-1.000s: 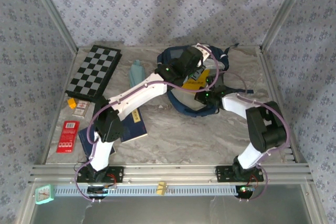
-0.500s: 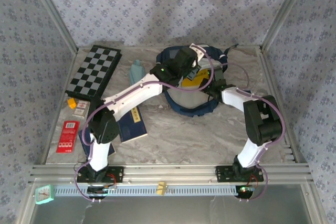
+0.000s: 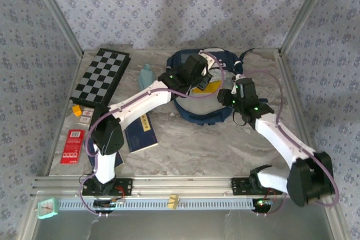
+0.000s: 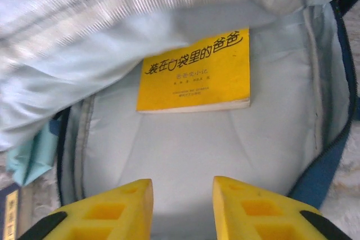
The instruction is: Pack the student bag
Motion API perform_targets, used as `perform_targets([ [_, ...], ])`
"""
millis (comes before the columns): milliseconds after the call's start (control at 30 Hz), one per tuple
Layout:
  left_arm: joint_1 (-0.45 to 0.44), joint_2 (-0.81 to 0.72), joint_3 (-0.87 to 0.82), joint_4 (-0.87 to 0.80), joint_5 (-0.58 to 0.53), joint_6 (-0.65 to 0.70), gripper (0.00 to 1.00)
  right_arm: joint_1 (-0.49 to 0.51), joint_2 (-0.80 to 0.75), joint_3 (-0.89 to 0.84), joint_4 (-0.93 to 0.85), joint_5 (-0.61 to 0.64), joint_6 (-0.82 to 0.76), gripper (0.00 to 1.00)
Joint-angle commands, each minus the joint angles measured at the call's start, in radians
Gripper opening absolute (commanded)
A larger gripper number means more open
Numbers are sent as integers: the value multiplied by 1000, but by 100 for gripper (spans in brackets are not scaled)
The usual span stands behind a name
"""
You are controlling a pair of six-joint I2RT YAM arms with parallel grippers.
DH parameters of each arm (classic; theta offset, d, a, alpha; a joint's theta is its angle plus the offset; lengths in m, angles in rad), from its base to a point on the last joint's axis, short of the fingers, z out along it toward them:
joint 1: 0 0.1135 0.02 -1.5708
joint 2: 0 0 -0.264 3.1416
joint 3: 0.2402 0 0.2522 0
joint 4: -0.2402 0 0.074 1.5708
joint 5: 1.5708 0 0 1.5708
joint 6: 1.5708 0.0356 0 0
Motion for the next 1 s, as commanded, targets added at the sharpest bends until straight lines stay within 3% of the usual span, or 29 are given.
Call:
perform_targets([
  [0,6,-72,-20,5,82,-95,0,-12,-63,18,-248,-44,-27,39],
  [33,5,-82,-33,-5,106,-124,4,-14,-84,26,-288,-52,-27,42],
  [133,7,-132,-89,-24,221,-177,33,-17,-121,52,-368,-102,-24,48],
  [267,11,-267,-242,0,304,-265,53,-12,-119,75,-428,-182,-24,54],
  [533,96,-595,-621,-14,246,-438,67,113,-24,92,-407,-204,25,59],
  [800,318,-829,-920,-160,224,-575,76,333,152,121,-257,-123,114,63],
  [967,452,-882,-1035,-213,219,-608,80,426,250,141,-175,-88,173,63],
])
